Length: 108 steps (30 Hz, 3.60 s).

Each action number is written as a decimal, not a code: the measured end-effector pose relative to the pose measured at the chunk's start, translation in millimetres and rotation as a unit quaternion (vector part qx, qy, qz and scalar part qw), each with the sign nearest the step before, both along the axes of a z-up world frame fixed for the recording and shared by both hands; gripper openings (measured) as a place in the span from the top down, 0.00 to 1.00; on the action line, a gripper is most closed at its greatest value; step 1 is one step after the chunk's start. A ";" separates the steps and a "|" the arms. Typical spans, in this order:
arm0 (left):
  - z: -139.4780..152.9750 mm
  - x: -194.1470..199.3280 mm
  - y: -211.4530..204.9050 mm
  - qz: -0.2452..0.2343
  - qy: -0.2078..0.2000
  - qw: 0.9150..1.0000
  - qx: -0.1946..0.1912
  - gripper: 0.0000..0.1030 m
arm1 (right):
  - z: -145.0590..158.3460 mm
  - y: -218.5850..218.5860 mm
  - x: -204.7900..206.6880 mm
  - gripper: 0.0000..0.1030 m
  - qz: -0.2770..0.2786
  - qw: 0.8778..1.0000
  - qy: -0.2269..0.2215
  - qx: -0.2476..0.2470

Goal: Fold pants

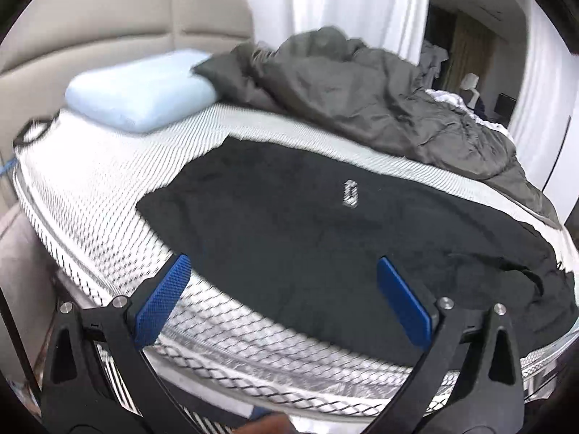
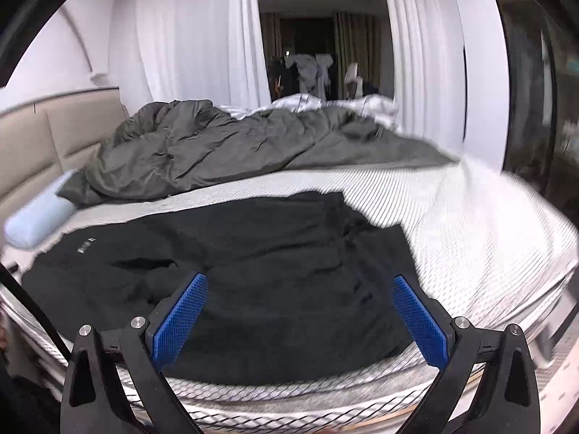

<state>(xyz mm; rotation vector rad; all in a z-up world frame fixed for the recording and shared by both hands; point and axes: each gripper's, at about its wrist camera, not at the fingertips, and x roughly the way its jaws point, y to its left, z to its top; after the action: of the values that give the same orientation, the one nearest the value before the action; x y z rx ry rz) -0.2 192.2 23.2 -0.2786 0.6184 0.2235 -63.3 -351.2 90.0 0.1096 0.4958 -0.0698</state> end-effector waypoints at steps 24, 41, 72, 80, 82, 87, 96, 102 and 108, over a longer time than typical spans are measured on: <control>-64.5 62.0 104.1 0.050 0.037 0.978 -0.197 0.56 | -65.2 -70.4 -0.4 0.14 -0.028 0.983 0.074 0.165; -55.4 8.2 113.5 0.079 0.002 0.983 -0.167 0.98 | -58.6 -73.1 17.9 0.86 -0.056 0.979 0.074 0.183; 22.3 -6.8 -98.1 -0.150 -0.024 0.988 0.013 0.01 | -25.6 115.9 51.4 0.14 0.188 0.978 0.079 -0.043; -11.9 55.3 -224.8 -0.262 0.049 0.959 0.094 0.08 | -60.3 170.0 110.5 0.54 0.275 0.948 0.146 -0.063; -32.8 71.1 -236.9 -0.261 0.102 0.953 0.116 0.16 | -73.6 165.9 117.8 0.57 0.264 0.947 0.161 -0.084; -42.1 65.4 -193.4 -0.200 0.115 0.969 0.091 0.05 | -76.0 93.2 107.5 0.60 0.182 0.965 0.157 -0.108; -30.1 31.6 -47.5 -0.056 0.128 0.985 0.099 0.05 | -69.9 -13.9 84.8 0.60 0.051 0.983 0.150 -0.091; -14.3 -41.7 21.6 0.012 0.093 0.995 0.036 0.05 | -37.9 -4.1 47.2 0.11 0.032 0.995 0.091 -0.023; -16.6 -89.9 99.9 0.085 0.057 0.993 -0.050 0.05 | -32.5 -23.6 -6.9 0.09 0.017 0.995 0.044 0.091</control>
<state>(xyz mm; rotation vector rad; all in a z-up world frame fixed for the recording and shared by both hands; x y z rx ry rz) -90.1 292.1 6.7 -0.4181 0.7214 0.3743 -70.2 -374.7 57.5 0.2765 0.5909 0.0046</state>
